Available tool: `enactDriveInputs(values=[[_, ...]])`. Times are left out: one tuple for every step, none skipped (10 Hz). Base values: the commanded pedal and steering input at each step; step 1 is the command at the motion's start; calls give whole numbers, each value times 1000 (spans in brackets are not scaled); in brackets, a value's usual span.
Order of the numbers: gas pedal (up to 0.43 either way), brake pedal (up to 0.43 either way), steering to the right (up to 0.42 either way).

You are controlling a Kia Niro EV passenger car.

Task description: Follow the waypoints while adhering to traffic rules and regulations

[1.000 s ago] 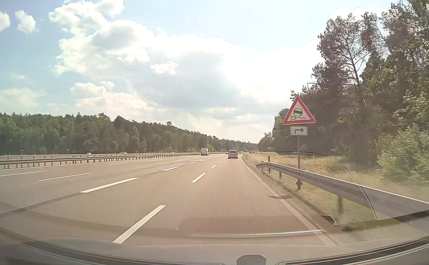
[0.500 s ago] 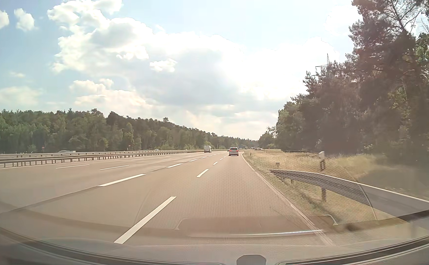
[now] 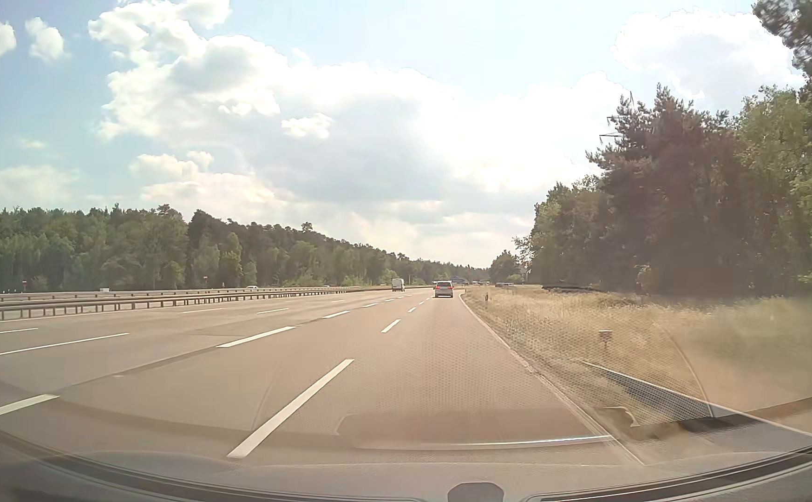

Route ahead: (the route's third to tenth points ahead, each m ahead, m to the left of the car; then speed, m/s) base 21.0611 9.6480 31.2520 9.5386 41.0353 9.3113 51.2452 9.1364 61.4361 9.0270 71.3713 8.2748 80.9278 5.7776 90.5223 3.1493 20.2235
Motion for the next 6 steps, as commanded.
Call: enactDriveInputs(values=[[0,250,2],[0,250,3],[0,244,4],[0,238,4],[0,238,4],[0,232,4]])
